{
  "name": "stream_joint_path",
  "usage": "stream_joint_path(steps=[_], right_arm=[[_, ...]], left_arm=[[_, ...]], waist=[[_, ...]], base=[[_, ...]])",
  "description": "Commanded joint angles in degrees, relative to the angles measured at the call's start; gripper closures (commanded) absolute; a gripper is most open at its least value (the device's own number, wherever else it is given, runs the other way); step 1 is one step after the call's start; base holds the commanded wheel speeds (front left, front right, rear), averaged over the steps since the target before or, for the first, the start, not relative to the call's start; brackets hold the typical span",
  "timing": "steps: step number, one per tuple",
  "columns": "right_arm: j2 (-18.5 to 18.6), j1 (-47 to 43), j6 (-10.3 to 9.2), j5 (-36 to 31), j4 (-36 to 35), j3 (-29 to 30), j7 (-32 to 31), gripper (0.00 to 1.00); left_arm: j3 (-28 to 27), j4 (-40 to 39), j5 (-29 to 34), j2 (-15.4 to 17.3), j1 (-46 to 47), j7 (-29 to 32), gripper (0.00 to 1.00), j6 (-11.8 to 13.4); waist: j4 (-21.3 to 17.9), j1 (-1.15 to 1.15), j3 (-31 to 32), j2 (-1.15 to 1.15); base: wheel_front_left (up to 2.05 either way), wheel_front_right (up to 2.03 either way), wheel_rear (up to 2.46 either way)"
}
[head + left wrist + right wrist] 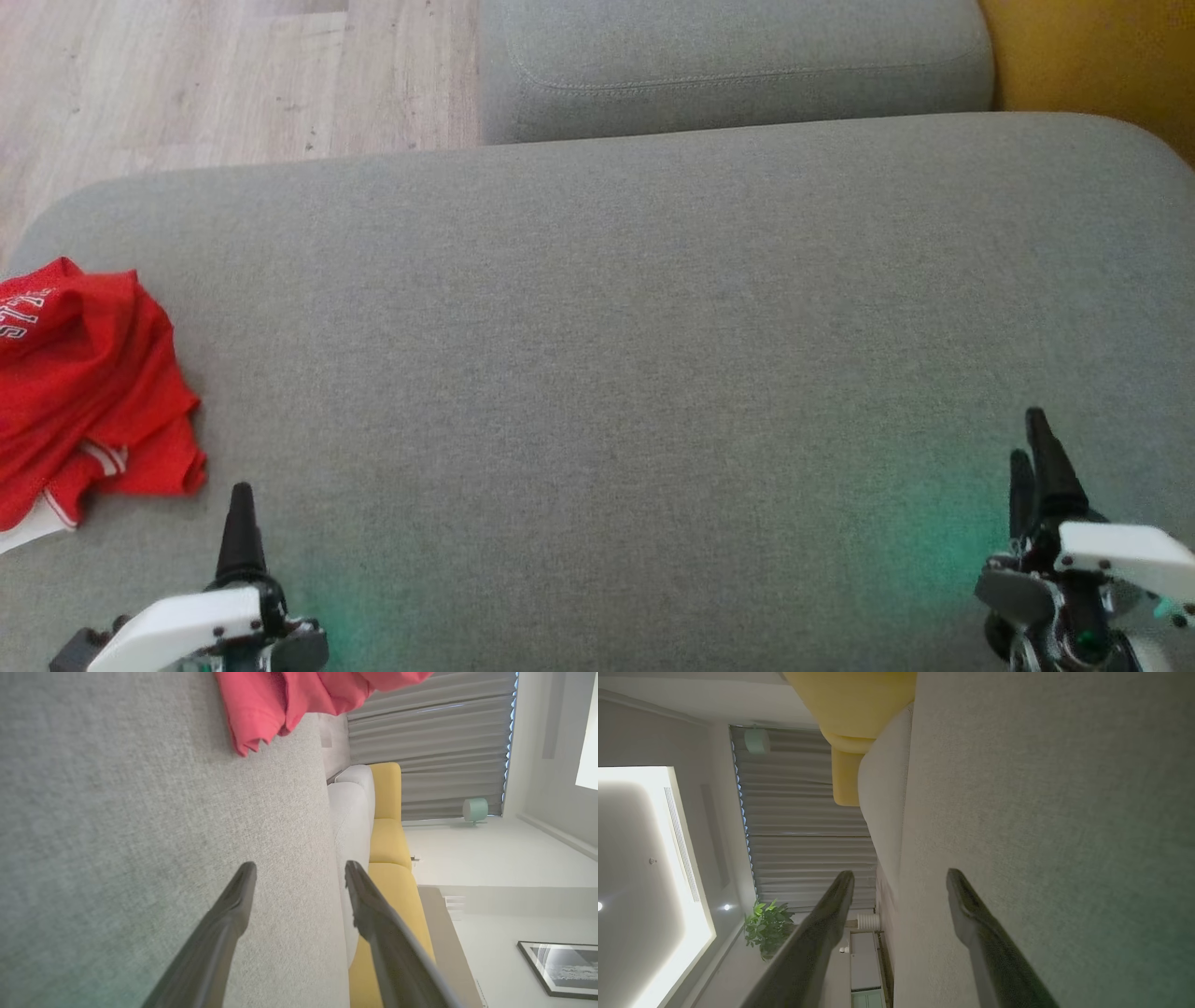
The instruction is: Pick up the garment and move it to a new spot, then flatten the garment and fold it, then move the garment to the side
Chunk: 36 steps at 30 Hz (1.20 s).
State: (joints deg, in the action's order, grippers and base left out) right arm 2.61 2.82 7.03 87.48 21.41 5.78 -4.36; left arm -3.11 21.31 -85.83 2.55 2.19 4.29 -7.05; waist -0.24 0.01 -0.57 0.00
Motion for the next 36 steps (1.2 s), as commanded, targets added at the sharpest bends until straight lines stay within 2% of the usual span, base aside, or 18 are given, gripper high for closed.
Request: stream_joint_path(steps=[1, 36], right_arm=[[1.41, 3.80, 0.06, -1.51, -1.52, -0.60, 0.87, 0.00], [4.20, 11.56, 0.19, -26.54, 4.64, -5.17, 6.79, 0.00]], left_arm=[[0.32, -1.46, 1.91, 0.98, 3.58, -0.74, 0.00, -0.06], [2.59, 3.68, 28.09, 3.11, 9.13, -6.68, 0.00, -0.18]], waist=[[-0.02, 0.00, -0.06, 0.00], [-0.62, 0.00, -1.50, 0.00]], base=[[0.00, 0.00, 0.00], [0.00, 0.00, 0.00]])
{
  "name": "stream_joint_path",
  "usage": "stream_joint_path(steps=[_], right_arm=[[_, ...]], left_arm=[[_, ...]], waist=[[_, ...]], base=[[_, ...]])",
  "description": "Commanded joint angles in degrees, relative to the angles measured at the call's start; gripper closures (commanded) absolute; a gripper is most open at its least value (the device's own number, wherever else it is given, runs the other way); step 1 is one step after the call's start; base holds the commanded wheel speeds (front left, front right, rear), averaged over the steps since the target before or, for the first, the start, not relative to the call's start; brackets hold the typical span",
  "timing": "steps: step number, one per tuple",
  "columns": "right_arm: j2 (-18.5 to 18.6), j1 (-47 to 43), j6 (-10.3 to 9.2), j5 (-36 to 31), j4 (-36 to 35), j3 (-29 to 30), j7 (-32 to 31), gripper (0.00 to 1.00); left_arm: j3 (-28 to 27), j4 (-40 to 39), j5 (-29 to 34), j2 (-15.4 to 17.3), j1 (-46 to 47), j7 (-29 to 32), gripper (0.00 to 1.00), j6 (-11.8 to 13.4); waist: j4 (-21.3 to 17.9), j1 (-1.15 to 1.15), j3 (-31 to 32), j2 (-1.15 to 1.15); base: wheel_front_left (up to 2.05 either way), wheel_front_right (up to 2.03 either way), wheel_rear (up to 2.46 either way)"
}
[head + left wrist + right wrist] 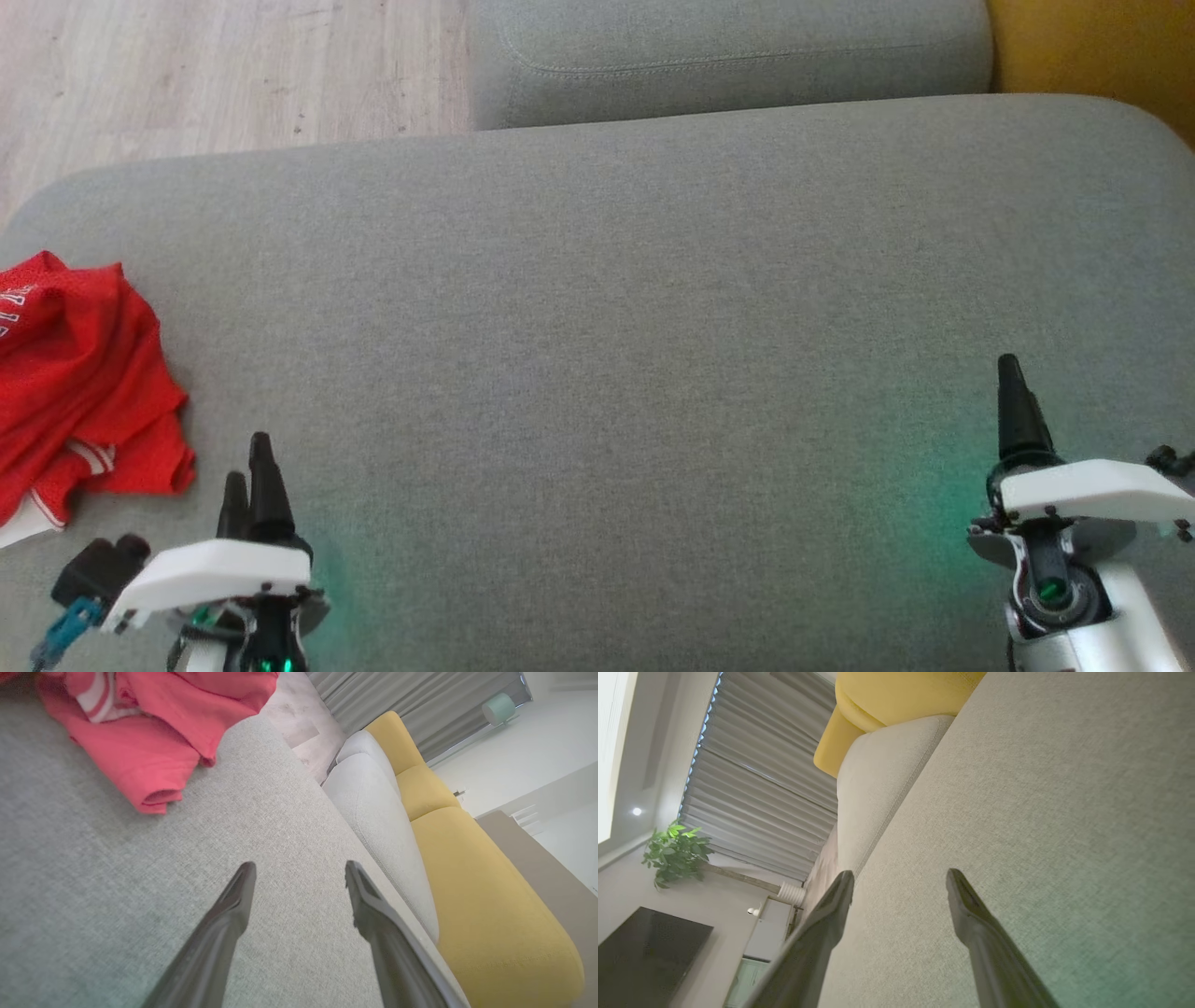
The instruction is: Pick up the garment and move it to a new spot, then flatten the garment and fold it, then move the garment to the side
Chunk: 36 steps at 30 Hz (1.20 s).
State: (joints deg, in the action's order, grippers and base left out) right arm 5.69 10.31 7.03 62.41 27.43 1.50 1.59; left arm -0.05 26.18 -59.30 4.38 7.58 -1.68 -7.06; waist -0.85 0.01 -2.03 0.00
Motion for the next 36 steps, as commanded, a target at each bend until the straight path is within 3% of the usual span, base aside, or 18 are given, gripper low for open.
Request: stream_joint_path(steps=[1, 36], right_arm=[[1.20, 4.32, 0.19, -2.28, -1.13, -1.07, 1.01, 0.00], [2.41, 12.97, 0.32, -27.55, 3.87, -8.55, 6.76, 0.00]], left_arm=[[-0.46, -1.07, 2.31, 1.32, 3.87, -0.88, 0.00, -0.17], [2.28, 3.29, 28.98, 1.82, 8.81, -6.65, 0.00, 0.60]], waist=[[-0.04, 0.00, -0.09, 0.00], [-1.13, 0.00, -2.97, 0.00]], base=[[0.00, 0.00, 0.00], [0.00, 0.00, 0.00]])
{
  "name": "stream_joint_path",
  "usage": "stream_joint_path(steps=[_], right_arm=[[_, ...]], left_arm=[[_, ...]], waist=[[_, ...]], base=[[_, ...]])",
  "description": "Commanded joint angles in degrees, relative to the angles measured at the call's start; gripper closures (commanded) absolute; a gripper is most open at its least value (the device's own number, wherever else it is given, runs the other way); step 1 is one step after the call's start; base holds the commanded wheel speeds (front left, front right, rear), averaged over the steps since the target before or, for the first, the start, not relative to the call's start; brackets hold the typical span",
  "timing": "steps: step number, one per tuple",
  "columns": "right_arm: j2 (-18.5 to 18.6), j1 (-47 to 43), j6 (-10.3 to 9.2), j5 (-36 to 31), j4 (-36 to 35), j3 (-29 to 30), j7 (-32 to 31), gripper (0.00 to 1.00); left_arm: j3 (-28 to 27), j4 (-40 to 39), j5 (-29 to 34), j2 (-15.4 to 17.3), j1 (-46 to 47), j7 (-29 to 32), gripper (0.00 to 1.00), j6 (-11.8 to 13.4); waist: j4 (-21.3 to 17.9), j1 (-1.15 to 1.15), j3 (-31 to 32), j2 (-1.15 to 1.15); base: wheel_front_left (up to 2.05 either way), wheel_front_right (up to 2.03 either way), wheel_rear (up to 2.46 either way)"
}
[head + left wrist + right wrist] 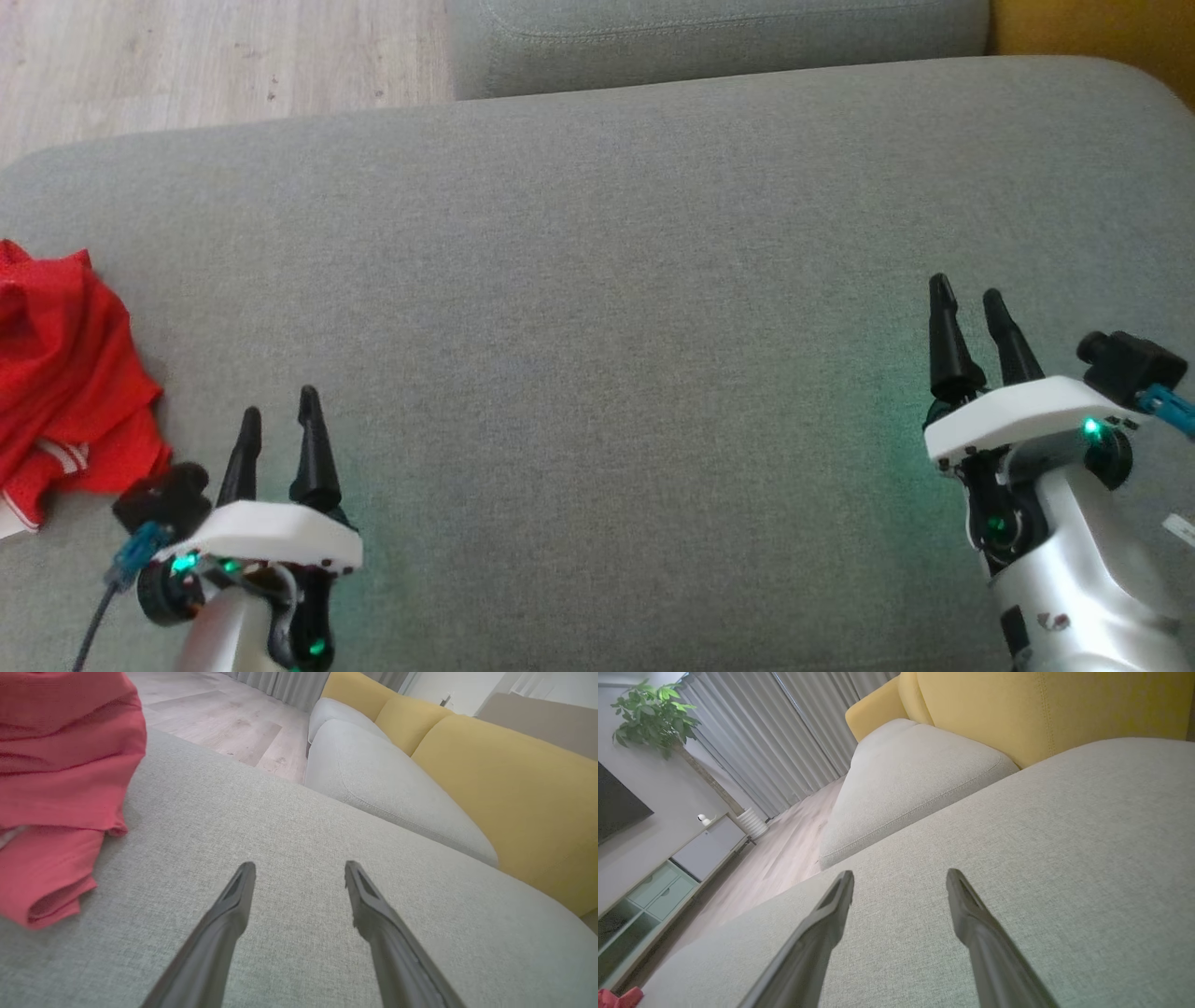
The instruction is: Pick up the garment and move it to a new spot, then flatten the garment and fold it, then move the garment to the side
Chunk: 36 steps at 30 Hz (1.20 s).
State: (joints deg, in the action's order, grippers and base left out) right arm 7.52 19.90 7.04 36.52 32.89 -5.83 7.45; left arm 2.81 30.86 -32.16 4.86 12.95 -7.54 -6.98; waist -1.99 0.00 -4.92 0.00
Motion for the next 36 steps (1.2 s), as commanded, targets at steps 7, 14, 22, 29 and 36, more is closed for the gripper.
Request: stream_joint_path(steps=[7, 14, 22, 29, 36], right_arm=[[0.22, 3.70, 0.34, -7.29, -0.87, -2.00, 2.25, 0.00], [-0.07, 4.39, 0.36, -11.82, 0.08, -2.37, 3.26, 0.00], [-0.91, 4.86, 0.39, -18.78, 2.57, -2.14, 4.61, 0.00], [-1.51, 5.57, 0.41, -24.09, 5.06, -1.31, 5.79, 0.00], [-2.24, 6.14, 0.44, -28.70, 6.82, 0.17, 6.98, 0.00]], left_arm=[[-0.32, -0.93, 7.63, 1.44, 3.97, -2.14, 0.00, 1.27], [-0.20, -0.37, 11.84, 1.42, 4.42, -3.15, 0.00, 1.63], [-0.25, 1.01, 17.06, 0.96, 4.48, -4.51, 0.00, 2.10], [-1.27, 1.99, 21.30, 0.60, 4.39, -5.70, 0.00, 2.86], [-3.53, 2.07, 24.77, -0.20, 3.74, -6.89, 0.00, 3.66]], waist=[[-0.17, 0.00, -0.41, 0.00], [-0.32, 0.00, -0.59, 0.00], [-0.27, 0.00, -0.44, 0.00], [-0.44, 0.00, -0.49, 0.00], [-0.81, 0.00, -0.57, 0.00]], base=[[0.00, 0.00, 0.00], [0.00, 0.00, 0.00], [0.00, 0.00, 0.00], [0.00, 0.00, 0.00], [0.00, 0.00, 0.00]])
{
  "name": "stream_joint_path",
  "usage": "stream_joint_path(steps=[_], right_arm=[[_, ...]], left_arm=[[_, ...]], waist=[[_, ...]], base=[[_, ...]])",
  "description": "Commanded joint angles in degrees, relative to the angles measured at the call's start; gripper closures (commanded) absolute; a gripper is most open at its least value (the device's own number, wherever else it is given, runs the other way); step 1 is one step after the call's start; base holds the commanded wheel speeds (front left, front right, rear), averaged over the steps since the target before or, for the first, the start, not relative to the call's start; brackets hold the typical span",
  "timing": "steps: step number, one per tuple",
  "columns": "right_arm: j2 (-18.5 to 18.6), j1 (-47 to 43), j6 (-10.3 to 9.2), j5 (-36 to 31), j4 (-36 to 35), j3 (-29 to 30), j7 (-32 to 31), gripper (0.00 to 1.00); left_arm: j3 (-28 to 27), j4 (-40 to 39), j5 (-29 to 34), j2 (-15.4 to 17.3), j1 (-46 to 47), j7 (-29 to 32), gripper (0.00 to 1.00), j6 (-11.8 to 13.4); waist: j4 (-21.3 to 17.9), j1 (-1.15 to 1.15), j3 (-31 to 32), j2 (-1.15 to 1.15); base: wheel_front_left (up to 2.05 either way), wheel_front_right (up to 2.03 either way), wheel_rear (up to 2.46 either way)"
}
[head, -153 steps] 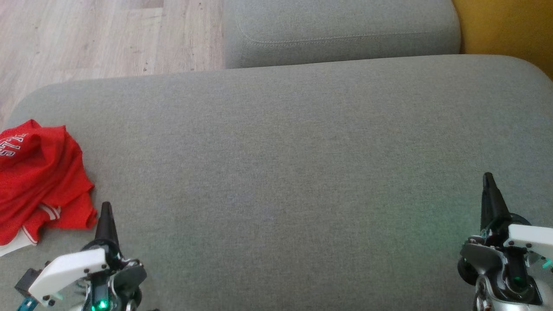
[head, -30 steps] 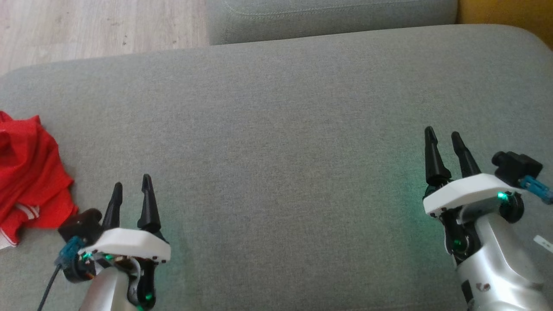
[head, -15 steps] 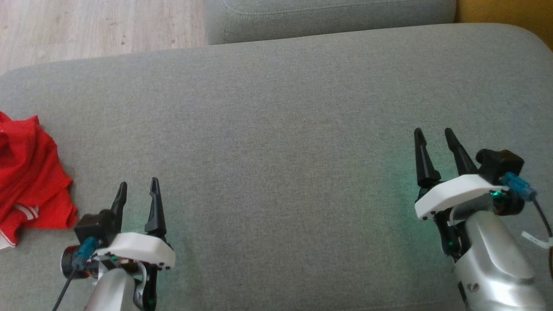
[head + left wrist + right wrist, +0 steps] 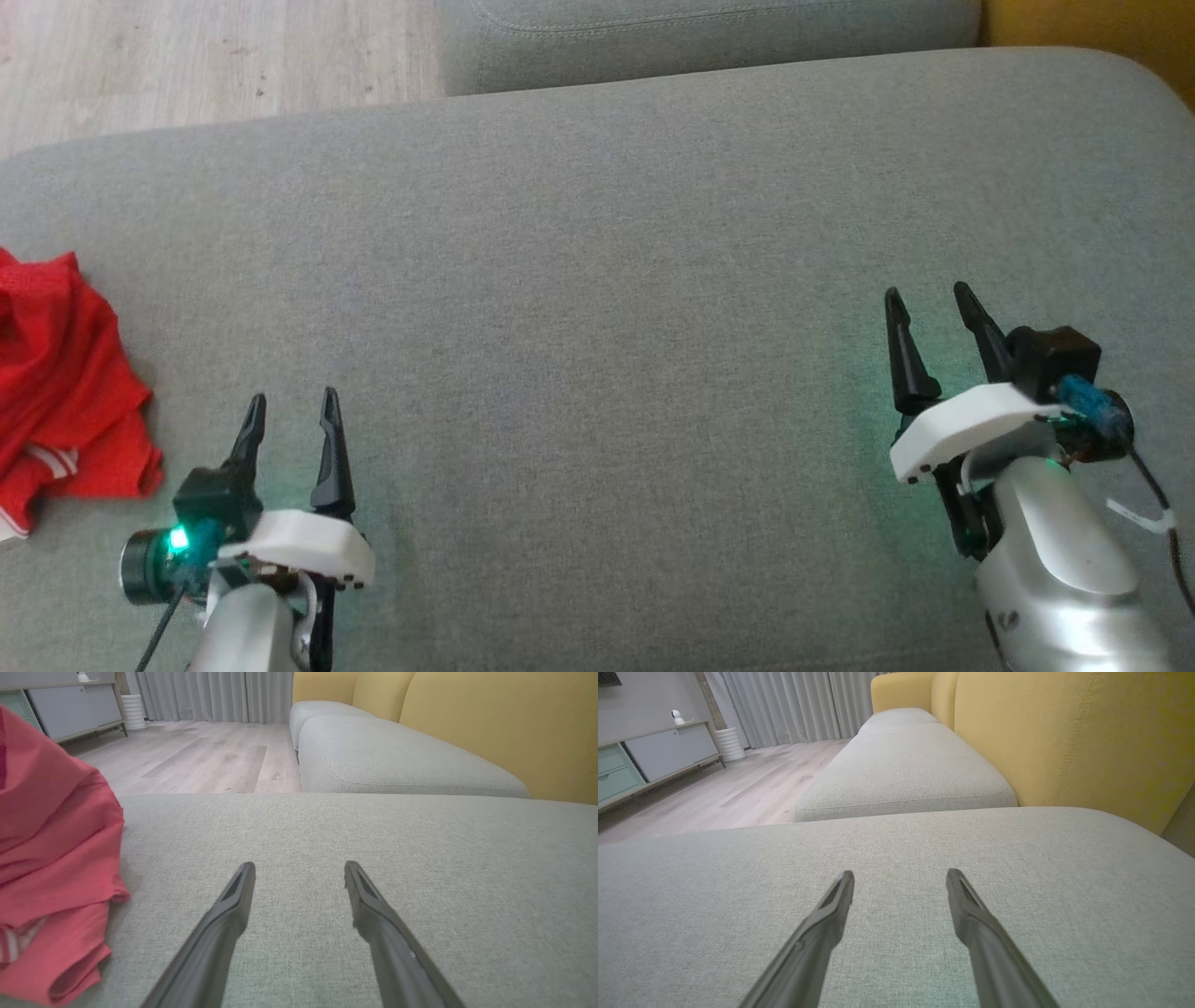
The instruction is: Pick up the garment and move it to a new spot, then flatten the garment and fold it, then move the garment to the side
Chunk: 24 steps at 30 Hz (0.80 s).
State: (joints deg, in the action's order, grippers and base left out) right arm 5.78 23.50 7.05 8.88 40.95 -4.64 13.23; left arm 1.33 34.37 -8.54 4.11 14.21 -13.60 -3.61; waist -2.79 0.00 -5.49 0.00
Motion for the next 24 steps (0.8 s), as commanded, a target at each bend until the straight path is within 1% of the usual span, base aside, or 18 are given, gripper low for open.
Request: stream_joint_path(steps=[1, 3, 8, 13, 16, 21, 22, 24], right_arm=[[-0.62, 2.62, 0.43, -1.75, -1.03, -0.83, 1.37, 0.00], [-0.84, 2.79, 0.44, -3.16, -0.62, -0.64, 1.71, 0.00], [-1.13, 2.69, 0.44, -3.61, -0.60, -0.22, 1.77, 0.00], [-1.34, 2.54, 0.44, -3.59, -0.73, -0.77, 1.77, 0.00], [-1.45, 2.32, 0.44, -3.27, -0.82, -1.84, 1.77, 0.00], [-1.60, 1.62, 0.44, -2.40, -0.75, -4.17, 1.77, 0.00], [-1.60, 1.62, 0.44, -2.40, -0.75, -4.17, 1.77, 0.00], [-1.74, 1.33, 0.44, -1.93, -0.84, -5.31, 1.77, 0.00]], left_arm=[[-2.30, -1.45, 1.74, 0.42, 2.38, -1.00, 0.00, 0.34], [-2.62, -1.44, 3.14, 0.22, 2.26, -1.34, 0.00, 0.43], [-3.25, -1.76, 3.50, -0.26, 2.05, -1.40, 0.00, 0.46], [-3.95, -2.23, 3.42, -0.62, 1.87, -1.40, 0.00, 0.49], [-4.22, -2.48, 3.30, -0.81, 1.60, -1.40, 0.00, 0.49], [-4.38, -2.87, 2.75, -1.07, 0.60, -1.40, 0.00, 0.48], [-4.38, -2.87, 2.75, -1.07, 0.60, -1.40, 0.00, 0.48], [-4.63, -3.03, 2.36, -1.13, 0.02, -1.40, 0.00, 0.49]], waist=[[-0.05, 0.00, -0.03, 0.00], [-0.11, 0.00, -0.14, 0.00], [0.06, 0.00, -0.35, 0.00], [1.45, 0.00, -0.60, 0.00], [3.69, 0.00, -0.89, 0.00], [10.04, 0.00, -0.97, 0.00], [10.04, 0.00, -0.97, 0.00], [13.22, 0.00, -0.91, 0.00]], base=[[0.00, 0.00, 0.00], [0.00, 0.00, 0.00], [0.00, 0.00, 0.00], [0.00, 0.00, 0.00], [0.00, 0.00, 0.00], [0.00, 0.00, 0.00], [0.00, 0.00, 0.00], [0.00, 0.00, 0.00]])
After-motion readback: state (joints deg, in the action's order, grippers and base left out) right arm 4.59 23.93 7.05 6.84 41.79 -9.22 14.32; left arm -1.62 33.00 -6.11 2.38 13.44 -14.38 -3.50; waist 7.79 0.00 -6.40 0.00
